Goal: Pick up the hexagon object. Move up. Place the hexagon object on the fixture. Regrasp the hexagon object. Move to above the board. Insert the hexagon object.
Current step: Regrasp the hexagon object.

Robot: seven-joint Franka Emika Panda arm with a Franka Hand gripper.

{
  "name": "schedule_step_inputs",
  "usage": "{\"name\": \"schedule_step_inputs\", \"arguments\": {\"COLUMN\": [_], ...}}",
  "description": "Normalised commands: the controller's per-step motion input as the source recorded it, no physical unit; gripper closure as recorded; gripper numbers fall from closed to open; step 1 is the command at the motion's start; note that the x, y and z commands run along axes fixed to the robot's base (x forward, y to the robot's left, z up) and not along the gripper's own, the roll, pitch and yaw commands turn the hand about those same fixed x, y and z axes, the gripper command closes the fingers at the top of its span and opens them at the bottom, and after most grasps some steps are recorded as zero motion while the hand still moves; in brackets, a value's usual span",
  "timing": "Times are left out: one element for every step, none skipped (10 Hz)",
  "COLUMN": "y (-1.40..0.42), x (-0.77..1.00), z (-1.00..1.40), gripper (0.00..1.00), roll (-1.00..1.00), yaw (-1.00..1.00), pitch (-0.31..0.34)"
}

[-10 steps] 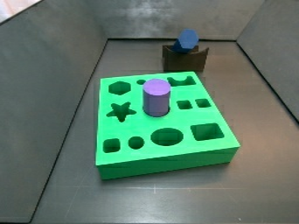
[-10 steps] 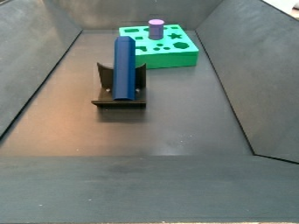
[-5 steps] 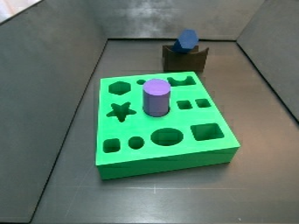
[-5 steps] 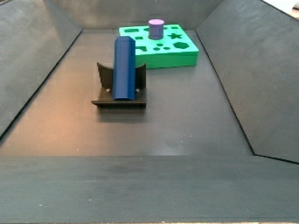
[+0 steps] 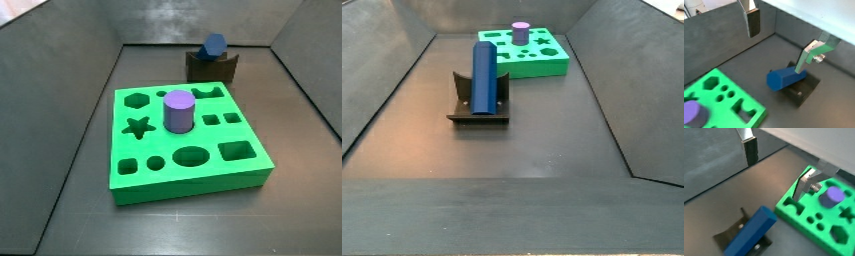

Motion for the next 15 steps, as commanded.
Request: {"name": "schedule_step_inputs", "arguments": {"y": [-0.02, -0.02, -0.01, -0.02, -0.02, -0.03, -0.03, -0.03, -0.04, -0.04, -0.04, -0.04, -0.05, -0.05, -0.05], "x": [0.0, 0.0, 0.01, 0.02, 0.03, 0.05, 0.06, 0.08, 0.09, 0.09, 0.09, 0.1, 0.1, 0.1, 0.1], "z": [0.0, 0.0, 0.01, 0.0, 0.0, 0.0, 0.0, 0.0, 0.0, 0.0, -0.01, -0.01, -0.01, -0.01, -0.01], "gripper": [0.0, 0.0, 0.0, 0.0, 0.0, 0.0, 0.0, 0.0, 0.0, 0.0, 0.0, 0.0, 0.0, 0.0, 0.0], "roll": [1.0, 1.0, 1.0, 1.0, 1.0, 1.0, 1.0, 1.0, 1.0, 1.0, 1.0, 0.99, 0.79, 0.6, 0.36], "yaw": [0.02, 0.02, 0.03, 0.03, 0.03, 0.03, 0.04, 0.05, 0.06, 0.08, 0.1, 0.14, 0.16, 0.18, 0.2], "pitch": [-0.002, 0.004, 0.008, 0.023, 0.028, 0.042, 0.061, 0.081, 0.113, 0.138, 0.163, 0.187, 0.178, 0.159, 0.13]}}
